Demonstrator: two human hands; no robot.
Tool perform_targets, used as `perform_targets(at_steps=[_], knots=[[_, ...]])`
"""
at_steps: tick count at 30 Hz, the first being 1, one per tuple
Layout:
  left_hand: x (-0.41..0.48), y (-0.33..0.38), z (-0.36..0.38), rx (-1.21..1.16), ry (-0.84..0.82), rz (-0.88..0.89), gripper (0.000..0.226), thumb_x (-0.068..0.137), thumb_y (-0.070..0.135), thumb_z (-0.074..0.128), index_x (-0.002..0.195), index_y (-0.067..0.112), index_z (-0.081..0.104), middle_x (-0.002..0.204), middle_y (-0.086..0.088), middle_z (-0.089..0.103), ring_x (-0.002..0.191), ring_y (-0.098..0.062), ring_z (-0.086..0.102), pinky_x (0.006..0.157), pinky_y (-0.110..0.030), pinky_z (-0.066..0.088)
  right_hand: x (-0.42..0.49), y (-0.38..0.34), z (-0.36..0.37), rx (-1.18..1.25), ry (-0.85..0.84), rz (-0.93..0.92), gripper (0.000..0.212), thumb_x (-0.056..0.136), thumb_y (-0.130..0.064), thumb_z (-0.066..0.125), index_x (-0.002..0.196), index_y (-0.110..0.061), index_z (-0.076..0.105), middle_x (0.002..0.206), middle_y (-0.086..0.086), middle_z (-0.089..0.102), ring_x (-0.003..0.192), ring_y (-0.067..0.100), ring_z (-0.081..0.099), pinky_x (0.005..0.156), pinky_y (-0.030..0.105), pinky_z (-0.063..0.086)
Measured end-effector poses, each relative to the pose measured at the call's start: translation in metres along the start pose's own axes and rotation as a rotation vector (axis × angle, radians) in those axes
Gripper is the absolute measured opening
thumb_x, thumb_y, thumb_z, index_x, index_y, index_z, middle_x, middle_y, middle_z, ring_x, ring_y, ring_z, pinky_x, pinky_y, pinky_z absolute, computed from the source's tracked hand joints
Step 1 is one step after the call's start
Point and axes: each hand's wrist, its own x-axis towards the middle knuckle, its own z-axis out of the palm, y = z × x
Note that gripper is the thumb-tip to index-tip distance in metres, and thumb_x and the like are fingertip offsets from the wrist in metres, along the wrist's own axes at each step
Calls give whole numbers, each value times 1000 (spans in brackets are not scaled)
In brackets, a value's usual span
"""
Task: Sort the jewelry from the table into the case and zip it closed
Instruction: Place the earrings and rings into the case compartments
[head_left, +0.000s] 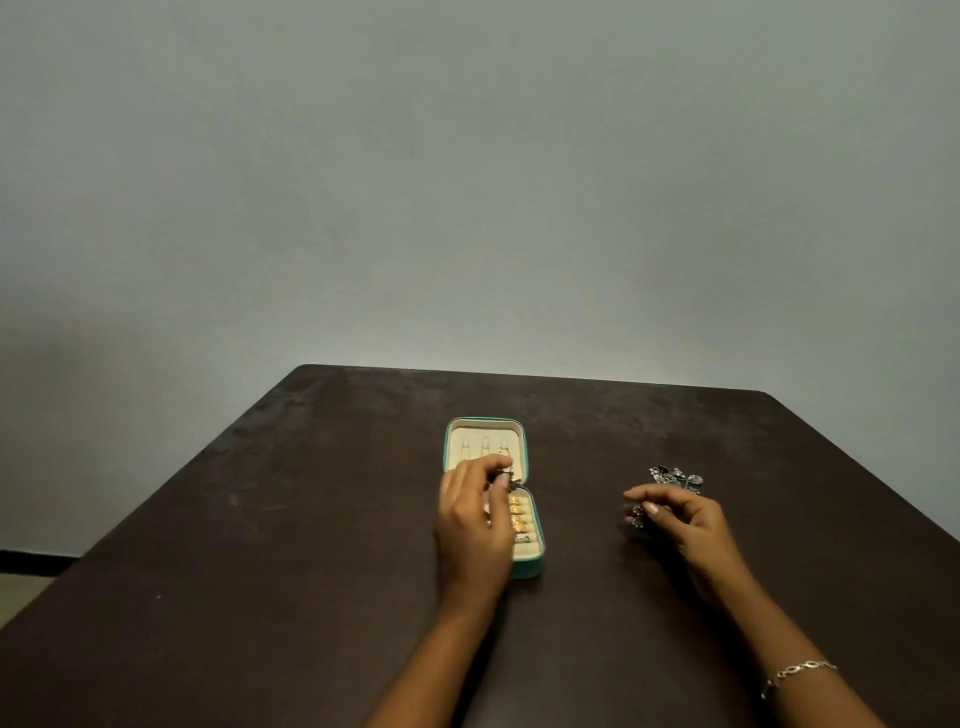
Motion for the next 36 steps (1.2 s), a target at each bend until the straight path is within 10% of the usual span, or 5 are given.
perform_targets(at_steps=[22,29,36], knots=[[8,-45,-39,104,98,-499,13,87,7,57,91,17,64,89,-3,65,84,-22,59,69,-34,48,25,-30,146,-664,-313,-213,14,77,-6,70,75,-20,71,75,-11,67,70,-5,59,63,6,44],[10,-46,-37,92,92,-498,15,84,3,60,93,12,67,93,-2,65,90,-22,59,74,-35,49,32,-25,157,-883,-404,-205,8,79,-10,68,85,-16,71,89,-1,71,83,7,61,79,26,50],[12,-43,-37,75,54,-491,23,84,-3,58,100,10,69,95,-1,62,82,-13,58,62,-1,39,35,-19,163,-1082,-381,-321,9,81,-20,67,90,-20,70,94,-1,60,84,9,49,69,24,37]])
